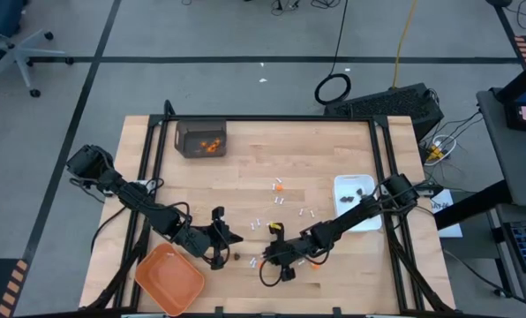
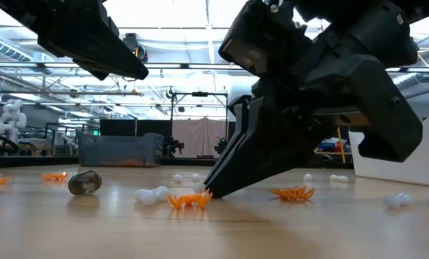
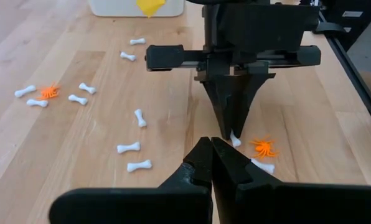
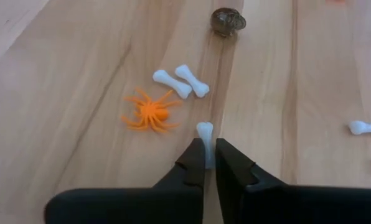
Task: Sort Halloween decoration
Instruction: Put the white bone toy into the orange bin
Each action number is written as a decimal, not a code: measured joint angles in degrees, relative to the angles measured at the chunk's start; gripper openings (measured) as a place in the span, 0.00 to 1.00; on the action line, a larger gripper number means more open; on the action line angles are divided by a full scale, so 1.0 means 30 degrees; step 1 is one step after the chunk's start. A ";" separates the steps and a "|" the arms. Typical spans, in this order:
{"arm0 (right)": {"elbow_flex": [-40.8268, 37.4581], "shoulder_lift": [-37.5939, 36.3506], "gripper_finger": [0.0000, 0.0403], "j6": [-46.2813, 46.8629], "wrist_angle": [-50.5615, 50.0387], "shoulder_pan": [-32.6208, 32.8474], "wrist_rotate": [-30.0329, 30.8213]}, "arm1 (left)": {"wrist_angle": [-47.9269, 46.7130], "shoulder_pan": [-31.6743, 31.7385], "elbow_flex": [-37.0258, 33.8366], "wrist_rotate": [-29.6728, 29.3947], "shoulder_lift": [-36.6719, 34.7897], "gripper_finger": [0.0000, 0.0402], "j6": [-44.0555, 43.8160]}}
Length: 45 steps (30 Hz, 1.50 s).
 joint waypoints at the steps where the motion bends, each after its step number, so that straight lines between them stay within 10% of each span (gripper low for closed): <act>1: -0.0009 -0.0117 0.01 -0.0165 -0.0056 0.0056 -0.0013 | 0.0016 0.0000 -0.0002 0.0000 0.0000 0.00 0.0000; 23: -0.0140 -0.6083 0.00 -0.4581 0.1112 0.0936 0.1495 | 0.2013 -0.0588 -0.0002 -0.2460 0.0000 0.00 0.1513; 36: -0.6550 -0.7037 0.00 -0.3410 1.8228 0.0261 -0.2025 | 0.3174 -0.1020 -0.0009 -0.2725 0.0000 0.00 0.2778; 45: -0.6980 -0.6825 0.00 -0.2779 1.9721 -0.0062 -0.2039 | 0.4193 -0.1013 -0.0009 -0.2732 0.0060 0.00 0.3600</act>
